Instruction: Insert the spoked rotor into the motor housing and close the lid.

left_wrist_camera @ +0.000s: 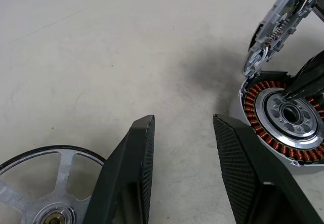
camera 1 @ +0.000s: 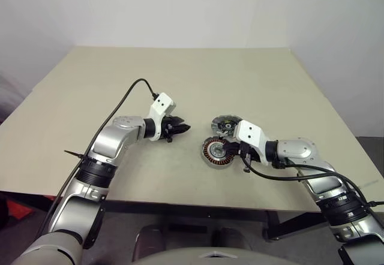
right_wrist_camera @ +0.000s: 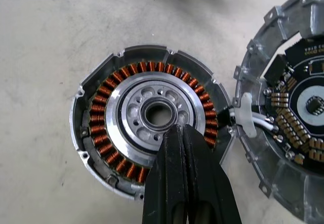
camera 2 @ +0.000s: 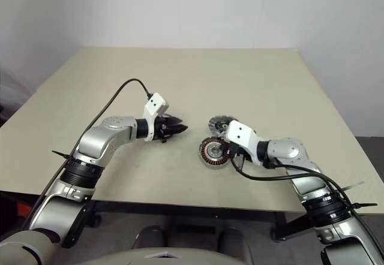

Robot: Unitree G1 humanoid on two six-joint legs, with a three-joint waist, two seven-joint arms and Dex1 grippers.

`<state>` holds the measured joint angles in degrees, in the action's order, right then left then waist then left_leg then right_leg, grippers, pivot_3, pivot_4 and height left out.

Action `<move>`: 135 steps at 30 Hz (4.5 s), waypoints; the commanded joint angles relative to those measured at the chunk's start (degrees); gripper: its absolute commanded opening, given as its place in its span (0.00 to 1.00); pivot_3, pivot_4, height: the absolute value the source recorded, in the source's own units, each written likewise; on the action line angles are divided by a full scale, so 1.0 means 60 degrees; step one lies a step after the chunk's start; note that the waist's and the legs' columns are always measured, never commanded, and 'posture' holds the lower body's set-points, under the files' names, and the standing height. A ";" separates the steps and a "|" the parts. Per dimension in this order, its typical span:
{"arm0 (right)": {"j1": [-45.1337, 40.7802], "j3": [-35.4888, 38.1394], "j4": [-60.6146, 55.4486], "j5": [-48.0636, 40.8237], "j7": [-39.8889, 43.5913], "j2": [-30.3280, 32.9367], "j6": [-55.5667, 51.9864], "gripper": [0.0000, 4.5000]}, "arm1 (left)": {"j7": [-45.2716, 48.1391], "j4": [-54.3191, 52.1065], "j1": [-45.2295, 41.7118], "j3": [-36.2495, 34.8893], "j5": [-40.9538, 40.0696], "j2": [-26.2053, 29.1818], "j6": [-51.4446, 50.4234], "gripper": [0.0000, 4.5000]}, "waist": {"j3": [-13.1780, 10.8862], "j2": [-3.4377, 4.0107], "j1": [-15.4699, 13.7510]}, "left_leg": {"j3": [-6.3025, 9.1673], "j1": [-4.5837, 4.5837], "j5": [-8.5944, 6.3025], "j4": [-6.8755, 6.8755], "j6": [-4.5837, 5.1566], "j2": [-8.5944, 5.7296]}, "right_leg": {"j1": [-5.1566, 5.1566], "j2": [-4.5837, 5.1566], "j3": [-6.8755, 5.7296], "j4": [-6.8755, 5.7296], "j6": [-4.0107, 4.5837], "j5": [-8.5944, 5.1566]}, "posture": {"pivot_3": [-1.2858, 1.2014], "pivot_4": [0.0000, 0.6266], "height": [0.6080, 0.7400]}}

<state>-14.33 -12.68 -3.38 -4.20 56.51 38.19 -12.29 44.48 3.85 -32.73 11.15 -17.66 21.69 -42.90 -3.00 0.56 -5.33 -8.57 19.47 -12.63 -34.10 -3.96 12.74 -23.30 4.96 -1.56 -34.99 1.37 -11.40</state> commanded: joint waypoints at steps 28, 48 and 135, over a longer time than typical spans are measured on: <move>0.0058 0.0427 -0.0896 -0.0664 0.0268 -0.0049 0.0175 0.00 | 0.0052 -0.0053 0.0109 -0.0080 0.0021 -0.0025 0.0215 0.44 | -0.0002 0.0001 -0.0003 | 0.0000 0.0025 -0.0005 0.0008 0.0007 0.0001 | -0.0008 0.0000 -0.0006 0.0031 0.0001 0.0000 | 0.52 0.00 1.00; -0.0040 0.0109 -0.0687 -0.0519 0.0051 -0.0206 0.0221 0.00 | 0.0026 -0.0094 0.0218 -0.0119 0.0039 0.0049 0.0219 0.44 | -0.0002 0.0001 -0.0004 | 0.0000 0.0025 -0.0005 0.0009 0.0007 0.0001 | -0.0010 0.0001 -0.0006 0.0031 -0.0001 0.0000 | 0.52 0.00 1.00; -0.2271 0.1287 0.1669 0.0722 -0.1070 0.1028 -0.0699 0.00 | -0.4366 -0.1154 0.2461 -0.6260 -0.5036 -0.0685 -0.4601 0.75 | -0.0012 0.0005 0.0216 | -0.0002 0.0043 -0.0012 -0.0007 0.0023 0.0001 | -0.0020 0.0001 -0.0017 0.0034 0.0004 0.0002 | 0.52 0.00 1.00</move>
<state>-26.18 -5.85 8.44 0.28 50.34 44.41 -16.99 18.43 -2.86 -17.41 -25.59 -46.75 17.57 -71.05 -3.07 0.60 -4.04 -8.58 19.72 -12.71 -34.15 -3.83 12.74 -23.42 4.97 -1.66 -34.79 1.40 -11.39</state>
